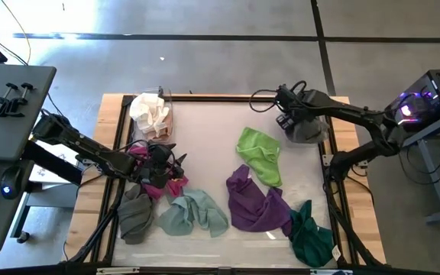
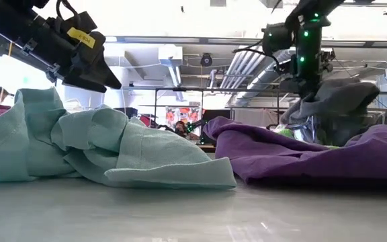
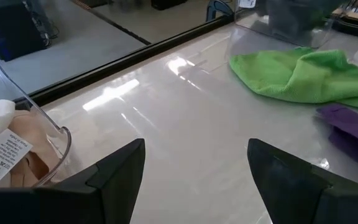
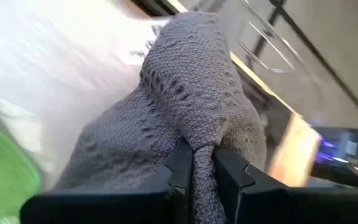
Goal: Sort towels by color in basket
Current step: Put the top gray towel into the right transparent bin
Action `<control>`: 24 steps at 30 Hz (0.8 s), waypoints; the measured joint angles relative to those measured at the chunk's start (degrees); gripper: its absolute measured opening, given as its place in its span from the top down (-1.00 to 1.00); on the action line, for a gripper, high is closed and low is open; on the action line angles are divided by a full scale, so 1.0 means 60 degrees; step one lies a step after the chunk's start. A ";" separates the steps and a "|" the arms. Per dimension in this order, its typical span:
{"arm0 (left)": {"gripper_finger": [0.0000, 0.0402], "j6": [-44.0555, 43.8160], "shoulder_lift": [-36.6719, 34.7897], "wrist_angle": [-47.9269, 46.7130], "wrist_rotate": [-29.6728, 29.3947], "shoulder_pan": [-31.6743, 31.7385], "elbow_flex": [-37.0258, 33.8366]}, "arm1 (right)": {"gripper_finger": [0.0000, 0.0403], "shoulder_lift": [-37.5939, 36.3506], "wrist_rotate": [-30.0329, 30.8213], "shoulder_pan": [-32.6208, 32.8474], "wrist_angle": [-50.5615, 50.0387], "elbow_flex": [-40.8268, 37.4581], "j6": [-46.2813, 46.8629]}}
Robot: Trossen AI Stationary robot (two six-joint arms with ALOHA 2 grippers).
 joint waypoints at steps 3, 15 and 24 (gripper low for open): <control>-0.36 0.0003 0.0001 0.0001 0.0004 0.0000 0.0000 | 0.86 -0.0143 -0.0087 -0.0310 0.0957 -0.0411 -0.0044; -0.36 0.0009 -0.0001 -0.0004 0.0066 0.0000 0.0000 | 0.73 -0.0188 0.0218 -0.1306 0.1760 -0.1225 -0.0269; -0.36 0.0008 -0.0005 -0.0004 0.0086 0.0000 0.0000 | 0.20 -0.0788 0.0186 -0.1410 0.1821 -0.0922 -0.1069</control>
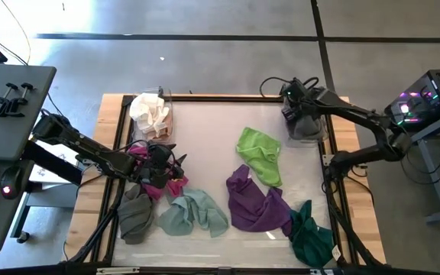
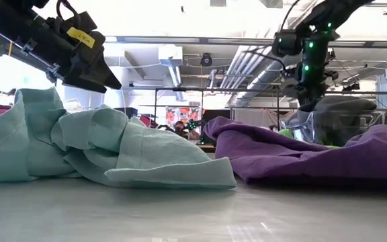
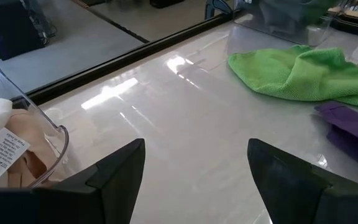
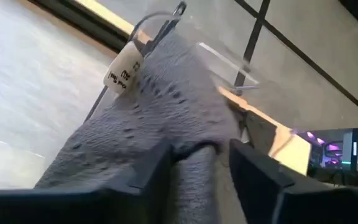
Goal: Sort towels by color in basket
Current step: Put the top gray towel into the right transparent bin
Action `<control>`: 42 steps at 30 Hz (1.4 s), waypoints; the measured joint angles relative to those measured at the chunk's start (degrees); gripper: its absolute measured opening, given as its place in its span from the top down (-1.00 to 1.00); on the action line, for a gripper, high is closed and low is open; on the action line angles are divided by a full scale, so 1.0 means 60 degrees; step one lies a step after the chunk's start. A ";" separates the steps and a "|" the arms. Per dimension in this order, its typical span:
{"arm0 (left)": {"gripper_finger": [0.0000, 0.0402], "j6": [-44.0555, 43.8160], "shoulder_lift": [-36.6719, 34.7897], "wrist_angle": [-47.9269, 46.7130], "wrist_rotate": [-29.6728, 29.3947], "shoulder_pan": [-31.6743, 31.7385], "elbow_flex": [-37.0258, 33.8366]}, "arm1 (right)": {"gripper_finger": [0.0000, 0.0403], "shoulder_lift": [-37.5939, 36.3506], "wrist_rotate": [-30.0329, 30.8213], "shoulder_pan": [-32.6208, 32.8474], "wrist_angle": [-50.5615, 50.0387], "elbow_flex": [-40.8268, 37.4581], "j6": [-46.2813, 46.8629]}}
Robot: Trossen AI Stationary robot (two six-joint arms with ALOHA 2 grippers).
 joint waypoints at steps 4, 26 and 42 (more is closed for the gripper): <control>-0.36 -0.0008 0.0000 0.0004 0.0005 0.0000 0.0000 | 0.00 -0.0521 -0.0017 0.0026 -0.0580 0.0338 0.0289; -0.36 -0.0002 0.0000 -0.0018 0.0005 0.0000 0.0000 | 0.96 0.0125 -0.3045 -0.0261 -0.2250 0.0662 0.0679; -0.36 -0.0002 -0.0004 -0.0032 0.0201 0.0000 0.0000 | 0.97 0.2636 -0.2996 -0.1045 -0.1383 0.0640 -0.0490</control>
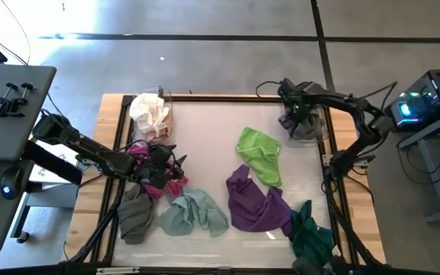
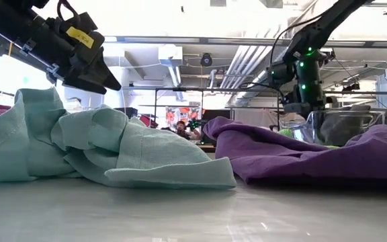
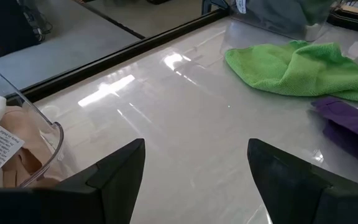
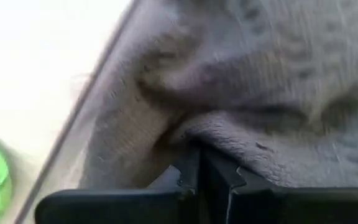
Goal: Sort towels by color in basket
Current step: Put the top gray towel into the right transparent bin
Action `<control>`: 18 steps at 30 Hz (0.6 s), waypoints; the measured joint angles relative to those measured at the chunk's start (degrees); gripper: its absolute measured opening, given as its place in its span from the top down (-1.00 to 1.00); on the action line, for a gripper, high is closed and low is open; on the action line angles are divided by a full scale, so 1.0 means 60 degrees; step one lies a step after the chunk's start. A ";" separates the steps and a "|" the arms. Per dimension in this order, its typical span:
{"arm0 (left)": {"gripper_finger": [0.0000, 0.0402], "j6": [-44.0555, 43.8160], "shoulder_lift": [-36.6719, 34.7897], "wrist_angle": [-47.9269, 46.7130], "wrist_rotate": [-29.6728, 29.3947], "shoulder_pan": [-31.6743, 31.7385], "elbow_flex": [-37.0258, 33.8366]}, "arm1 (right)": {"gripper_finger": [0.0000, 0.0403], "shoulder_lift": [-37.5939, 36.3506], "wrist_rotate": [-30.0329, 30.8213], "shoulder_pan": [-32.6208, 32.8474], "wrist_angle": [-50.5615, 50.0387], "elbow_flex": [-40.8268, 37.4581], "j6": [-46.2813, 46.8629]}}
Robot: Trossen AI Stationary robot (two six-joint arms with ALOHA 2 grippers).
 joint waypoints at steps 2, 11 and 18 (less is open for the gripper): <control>-0.36 -0.0004 0.0000 -0.0001 0.0002 0.0000 0.0000 | 0.94 -0.0026 -0.0182 -0.0004 0.0347 0.0000 -0.0367; -0.36 -0.0004 0.0000 -0.0001 0.0034 0.0000 0.0000 | 0.46 -0.1641 -0.0591 0.0157 0.0020 0.0000 -0.0066; -0.36 0.0000 0.0000 -0.0001 0.0034 0.0000 0.0000 | 0.35 -0.2838 -0.0462 0.0608 -0.1499 0.0000 0.1446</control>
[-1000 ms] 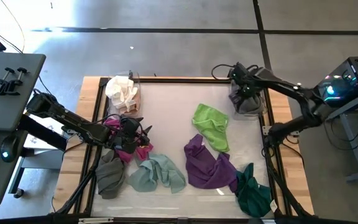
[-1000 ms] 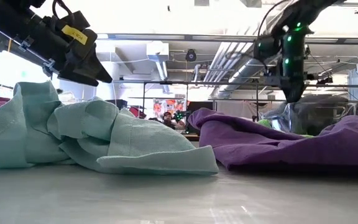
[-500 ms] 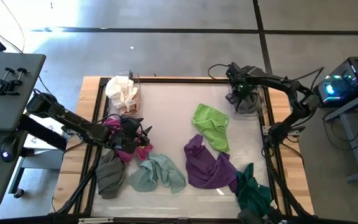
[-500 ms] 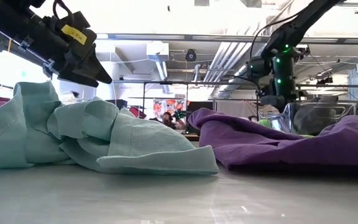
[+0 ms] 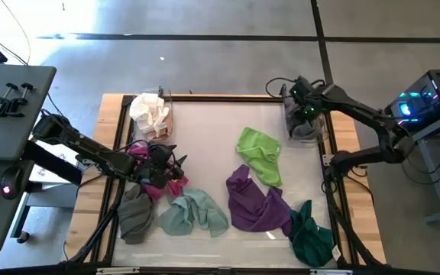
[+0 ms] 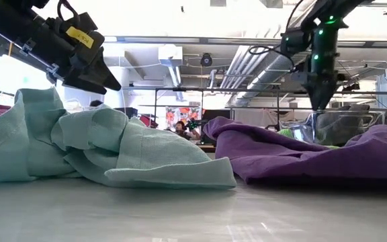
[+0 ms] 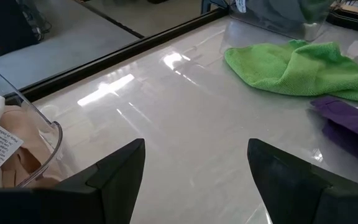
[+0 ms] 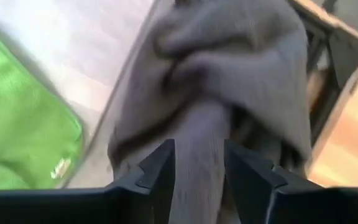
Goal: Sort towels by color in basket
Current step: Put the top gray towel into the right transparent bin
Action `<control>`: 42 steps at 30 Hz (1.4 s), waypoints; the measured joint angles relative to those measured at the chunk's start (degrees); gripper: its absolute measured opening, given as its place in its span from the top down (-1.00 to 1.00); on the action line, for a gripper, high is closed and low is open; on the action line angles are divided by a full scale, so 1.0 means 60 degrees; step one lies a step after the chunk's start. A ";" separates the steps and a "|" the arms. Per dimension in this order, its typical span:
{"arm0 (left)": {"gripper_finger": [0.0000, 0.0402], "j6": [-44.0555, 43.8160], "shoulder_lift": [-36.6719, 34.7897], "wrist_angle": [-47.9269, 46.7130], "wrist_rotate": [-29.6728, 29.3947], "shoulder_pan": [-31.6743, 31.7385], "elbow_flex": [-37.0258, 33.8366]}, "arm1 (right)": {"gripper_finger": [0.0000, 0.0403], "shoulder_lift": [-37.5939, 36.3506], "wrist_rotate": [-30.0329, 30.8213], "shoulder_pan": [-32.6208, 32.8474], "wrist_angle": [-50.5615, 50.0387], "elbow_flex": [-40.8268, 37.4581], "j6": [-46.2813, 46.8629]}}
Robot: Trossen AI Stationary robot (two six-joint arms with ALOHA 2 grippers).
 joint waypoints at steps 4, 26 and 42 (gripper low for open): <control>-0.36 0.0000 0.0000 -0.0001 0.0000 0.0000 0.0000 | 0.44 -0.0015 0.0567 0.0337 -0.1014 0.0004 0.0536; -0.36 0.0078 0.0000 -0.0069 -0.0004 0.0000 0.0000 | 0.98 0.3054 -0.0544 -0.0797 0.0533 0.0004 -0.2401; -0.36 0.0080 0.0000 -0.0058 -0.0004 0.0004 0.0000 | 0.53 -0.0504 -0.0074 -0.0390 -0.0720 0.0051 -0.0587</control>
